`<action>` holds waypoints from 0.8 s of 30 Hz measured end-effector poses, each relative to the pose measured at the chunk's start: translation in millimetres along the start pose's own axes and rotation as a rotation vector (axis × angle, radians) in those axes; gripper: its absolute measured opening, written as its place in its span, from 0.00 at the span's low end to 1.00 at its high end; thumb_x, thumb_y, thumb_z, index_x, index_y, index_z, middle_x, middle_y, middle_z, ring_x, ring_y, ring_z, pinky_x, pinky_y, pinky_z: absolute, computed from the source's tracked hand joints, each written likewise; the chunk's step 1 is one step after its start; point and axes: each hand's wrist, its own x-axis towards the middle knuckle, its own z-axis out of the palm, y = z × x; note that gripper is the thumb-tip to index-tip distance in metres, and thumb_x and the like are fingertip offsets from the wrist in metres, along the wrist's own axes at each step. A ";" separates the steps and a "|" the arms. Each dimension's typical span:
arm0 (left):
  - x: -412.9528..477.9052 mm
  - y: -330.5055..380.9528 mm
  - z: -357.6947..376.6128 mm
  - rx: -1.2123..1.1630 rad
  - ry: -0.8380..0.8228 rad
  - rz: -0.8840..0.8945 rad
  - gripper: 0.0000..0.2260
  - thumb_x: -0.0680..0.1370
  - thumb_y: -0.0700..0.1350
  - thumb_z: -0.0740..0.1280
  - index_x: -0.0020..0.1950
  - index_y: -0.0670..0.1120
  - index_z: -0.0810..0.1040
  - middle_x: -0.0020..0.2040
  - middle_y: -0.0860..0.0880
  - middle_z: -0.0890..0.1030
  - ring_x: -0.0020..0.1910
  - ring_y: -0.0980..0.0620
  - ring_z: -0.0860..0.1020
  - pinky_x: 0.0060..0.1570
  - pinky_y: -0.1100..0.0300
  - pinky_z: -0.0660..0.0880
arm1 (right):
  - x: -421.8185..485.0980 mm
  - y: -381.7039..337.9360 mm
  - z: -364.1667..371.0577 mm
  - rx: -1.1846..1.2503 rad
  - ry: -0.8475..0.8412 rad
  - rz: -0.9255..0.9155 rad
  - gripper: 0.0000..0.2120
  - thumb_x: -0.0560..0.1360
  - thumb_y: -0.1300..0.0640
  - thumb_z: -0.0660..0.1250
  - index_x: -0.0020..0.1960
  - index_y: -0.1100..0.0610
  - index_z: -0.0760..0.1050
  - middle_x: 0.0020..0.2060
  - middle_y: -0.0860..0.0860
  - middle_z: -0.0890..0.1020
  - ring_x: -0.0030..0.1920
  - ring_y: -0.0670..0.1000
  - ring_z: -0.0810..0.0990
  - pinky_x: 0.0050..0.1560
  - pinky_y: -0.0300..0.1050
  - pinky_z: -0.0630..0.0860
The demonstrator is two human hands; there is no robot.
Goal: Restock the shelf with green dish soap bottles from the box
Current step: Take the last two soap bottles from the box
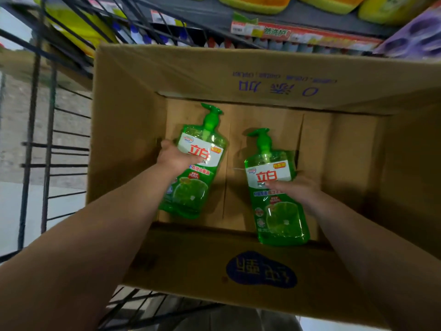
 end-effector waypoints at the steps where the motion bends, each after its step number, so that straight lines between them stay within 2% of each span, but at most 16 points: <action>1: 2.1 -0.9 -2.1 -0.042 -0.031 -0.012 0.40 0.63 0.47 0.80 0.66 0.41 0.60 0.62 0.42 0.75 0.60 0.41 0.76 0.60 0.45 0.73 | 9.4 5.5 0.8 0.018 -0.007 -0.001 0.56 0.33 0.29 0.77 0.59 0.49 0.74 0.54 0.52 0.81 0.52 0.55 0.81 0.54 0.55 0.77; 3: 3.8 -2.7 -5.7 -0.051 -0.090 -0.051 0.42 0.60 0.49 0.81 0.67 0.41 0.63 0.61 0.43 0.76 0.58 0.41 0.77 0.58 0.45 0.74 | 18.1 10.5 3.2 0.058 -0.003 -0.007 0.58 0.35 0.29 0.77 0.62 0.49 0.72 0.56 0.52 0.81 0.53 0.55 0.81 0.54 0.56 0.77; 5: 4.1 -4.5 -5.6 -0.074 -0.212 -0.094 0.34 0.60 0.50 0.81 0.61 0.42 0.73 0.58 0.44 0.80 0.51 0.43 0.80 0.53 0.49 0.76 | -3.8 -3.8 6.4 0.061 0.040 -0.023 0.56 0.38 0.30 0.78 0.63 0.51 0.72 0.55 0.52 0.81 0.54 0.55 0.81 0.54 0.54 0.77; 7: 1.6 -7.1 -2.5 -0.129 -0.309 -0.102 0.21 0.63 0.48 0.79 0.52 0.44 0.78 0.52 0.43 0.83 0.44 0.45 0.81 0.50 0.51 0.76 | -30.1 -18.9 8.7 0.038 0.098 -0.068 0.45 0.50 0.38 0.80 0.62 0.54 0.73 0.54 0.52 0.81 0.53 0.54 0.81 0.52 0.48 0.77; 8: -0.1 -9.3 0.0 -0.156 -0.325 -0.090 0.19 0.64 0.47 0.78 0.50 0.45 0.78 0.51 0.43 0.83 0.42 0.46 0.81 0.50 0.51 0.75 | -34.9 -21.2 9.3 0.038 0.120 -0.083 0.39 0.55 0.41 0.80 0.62 0.55 0.74 0.54 0.52 0.82 0.53 0.53 0.81 0.50 0.46 0.77; 10: -5.9 -13.2 4.8 -0.201 -0.293 -0.053 0.23 0.64 0.46 0.79 0.55 0.44 0.76 0.52 0.43 0.82 0.43 0.45 0.81 0.50 0.51 0.76 | -38.2 -20.0 10.1 0.047 0.150 -0.101 0.34 0.60 0.45 0.79 0.61 0.55 0.74 0.53 0.51 0.82 0.52 0.52 0.80 0.47 0.44 0.76; 13: -21.5 -16.2 6.1 -0.230 -0.204 -0.002 0.33 0.62 0.46 0.80 0.63 0.44 0.71 0.54 0.44 0.81 0.48 0.44 0.81 0.47 0.51 0.77 | -49.5 -16.9 8.2 0.062 0.177 -0.154 0.35 0.57 0.43 0.79 0.60 0.55 0.74 0.50 0.50 0.82 0.49 0.51 0.81 0.46 0.44 0.77; 15: -34.7 -16.4 1.3 -0.256 -0.204 0.040 0.34 0.62 0.45 0.80 0.64 0.44 0.69 0.54 0.44 0.81 0.45 0.46 0.80 0.41 0.55 0.76 | -62.4 -15.1 2.7 0.103 0.193 -0.187 0.38 0.54 0.43 0.79 0.60 0.56 0.72 0.50 0.50 0.82 0.49 0.51 0.81 0.49 0.47 0.79; 17: -49.0 -13.9 -6.6 -0.280 -0.221 0.075 0.34 0.62 0.44 0.80 0.64 0.43 0.69 0.53 0.44 0.81 0.44 0.46 0.81 0.37 0.57 0.75 | -81.7 -15.0 -5.0 0.164 0.212 -0.219 0.34 0.58 0.48 0.80 0.57 0.57 0.69 0.48 0.50 0.80 0.49 0.51 0.79 0.49 0.48 0.78; 20: -72.9 -4.3 -19.7 -0.307 -0.225 0.146 0.32 0.62 0.43 0.80 0.61 0.43 0.69 0.48 0.46 0.81 0.41 0.48 0.81 0.35 0.58 0.75 | -113.8 -12.8 -16.8 0.255 0.234 -0.299 0.29 0.62 0.54 0.79 0.55 0.56 0.65 0.45 0.49 0.77 0.45 0.50 0.78 0.45 0.46 0.75; 24: -113.4 13.5 -37.3 -0.372 -0.242 0.254 0.32 0.63 0.43 0.80 0.61 0.43 0.68 0.48 0.45 0.81 0.40 0.47 0.81 0.34 0.57 0.75 | -159.8 -9.3 -32.9 0.357 0.299 -0.375 0.30 0.61 0.56 0.80 0.55 0.56 0.67 0.47 0.51 0.78 0.47 0.52 0.79 0.46 0.48 0.76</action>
